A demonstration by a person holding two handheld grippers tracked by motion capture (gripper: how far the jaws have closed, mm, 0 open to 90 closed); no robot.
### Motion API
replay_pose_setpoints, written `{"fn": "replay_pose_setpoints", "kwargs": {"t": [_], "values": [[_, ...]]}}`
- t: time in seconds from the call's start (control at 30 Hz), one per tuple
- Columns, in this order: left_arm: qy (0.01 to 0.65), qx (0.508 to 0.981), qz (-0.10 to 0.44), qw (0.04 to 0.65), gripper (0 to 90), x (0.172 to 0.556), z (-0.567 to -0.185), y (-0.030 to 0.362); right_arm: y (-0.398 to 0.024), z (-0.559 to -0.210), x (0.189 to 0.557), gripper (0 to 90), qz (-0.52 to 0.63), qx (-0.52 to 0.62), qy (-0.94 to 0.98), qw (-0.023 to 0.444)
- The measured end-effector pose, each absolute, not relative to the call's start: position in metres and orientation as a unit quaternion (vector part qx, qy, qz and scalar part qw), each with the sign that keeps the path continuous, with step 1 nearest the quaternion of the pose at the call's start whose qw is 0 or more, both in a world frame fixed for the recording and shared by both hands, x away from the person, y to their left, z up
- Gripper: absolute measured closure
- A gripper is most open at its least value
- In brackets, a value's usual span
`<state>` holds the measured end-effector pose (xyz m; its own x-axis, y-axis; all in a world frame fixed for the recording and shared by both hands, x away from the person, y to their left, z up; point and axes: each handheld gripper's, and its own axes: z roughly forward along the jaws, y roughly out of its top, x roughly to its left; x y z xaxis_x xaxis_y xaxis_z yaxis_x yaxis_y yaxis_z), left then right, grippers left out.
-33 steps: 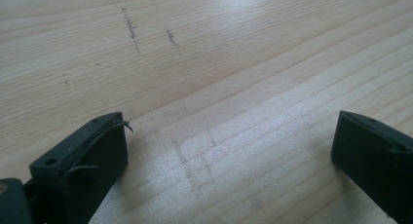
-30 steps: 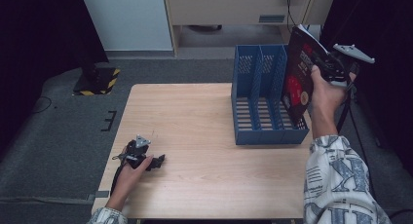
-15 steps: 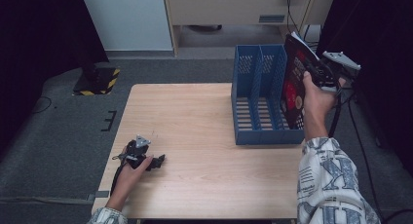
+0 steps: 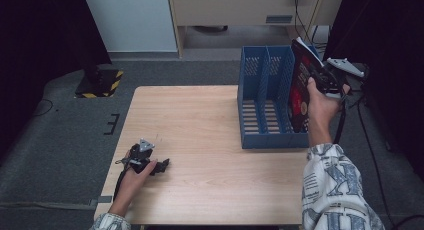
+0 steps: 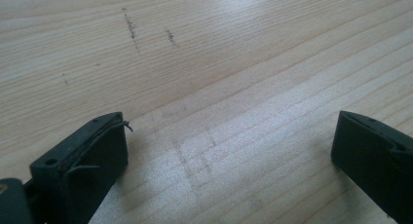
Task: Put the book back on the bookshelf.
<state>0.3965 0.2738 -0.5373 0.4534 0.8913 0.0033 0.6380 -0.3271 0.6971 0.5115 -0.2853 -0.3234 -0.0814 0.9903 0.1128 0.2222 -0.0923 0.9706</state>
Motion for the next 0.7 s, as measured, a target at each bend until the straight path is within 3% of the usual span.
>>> {"fn": "replay_pose_setpoints", "kwargs": {"t": [0.7], "values": [[0.488, 0.788, 0.200, 0.319, 0.0, 0.397, -0.537, 0.272, -0.286, -0.346, 0.514, 87.1, 0.486, 0.556, 0.553, 0.386]]}}
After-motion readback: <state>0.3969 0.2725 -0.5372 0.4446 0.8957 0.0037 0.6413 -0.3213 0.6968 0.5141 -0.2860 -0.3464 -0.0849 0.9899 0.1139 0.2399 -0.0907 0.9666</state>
